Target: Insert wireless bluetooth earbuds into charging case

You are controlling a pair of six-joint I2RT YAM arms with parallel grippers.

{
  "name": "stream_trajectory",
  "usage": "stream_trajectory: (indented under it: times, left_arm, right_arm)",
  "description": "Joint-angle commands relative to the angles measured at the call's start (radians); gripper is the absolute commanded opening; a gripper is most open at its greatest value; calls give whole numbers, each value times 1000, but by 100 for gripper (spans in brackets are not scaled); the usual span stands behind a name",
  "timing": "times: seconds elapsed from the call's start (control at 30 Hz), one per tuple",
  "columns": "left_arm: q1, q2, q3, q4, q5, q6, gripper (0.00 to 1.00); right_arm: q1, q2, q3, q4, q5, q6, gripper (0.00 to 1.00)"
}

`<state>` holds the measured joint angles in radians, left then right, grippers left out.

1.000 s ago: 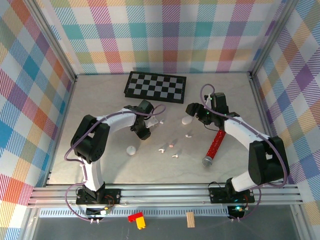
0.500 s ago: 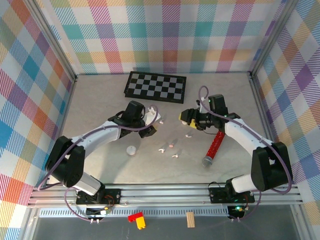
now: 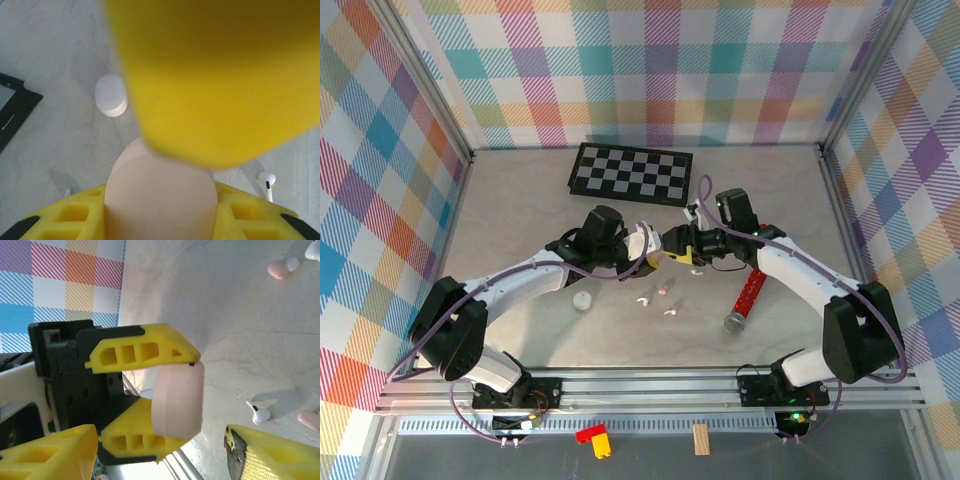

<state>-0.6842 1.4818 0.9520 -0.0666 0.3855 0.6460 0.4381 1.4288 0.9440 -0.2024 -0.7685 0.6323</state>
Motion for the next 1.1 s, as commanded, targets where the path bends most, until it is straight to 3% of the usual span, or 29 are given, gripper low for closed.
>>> stream_trajectory:
  times: [0.0,0.53,0.7,0.8,0.97,1.07]
  left_arm:
    - [-13,-30,11,41,37,32,35]
    - [-41,-20,25,88,19,20,36]
    - [-43,-21,20,103,-5,19,37]
    - [-43,-24,3,146,-29,4,44]
    - [-41,-43,-61,286,-46,-52,70]
    - [-33,-71,-138,467,-39,-128,99]
  right_arm:
    - [6,25,32,11,-30,1,66]
    - [17,74,49,-15,-31,-3,43]
    - [16,75,57,-30,-34,5,29]
    - [12,54,54,-8,-37,26,26]
    - [-26,8,31,73,-91,102,22]
    - [-58,-28,11,133,-141,152,22]
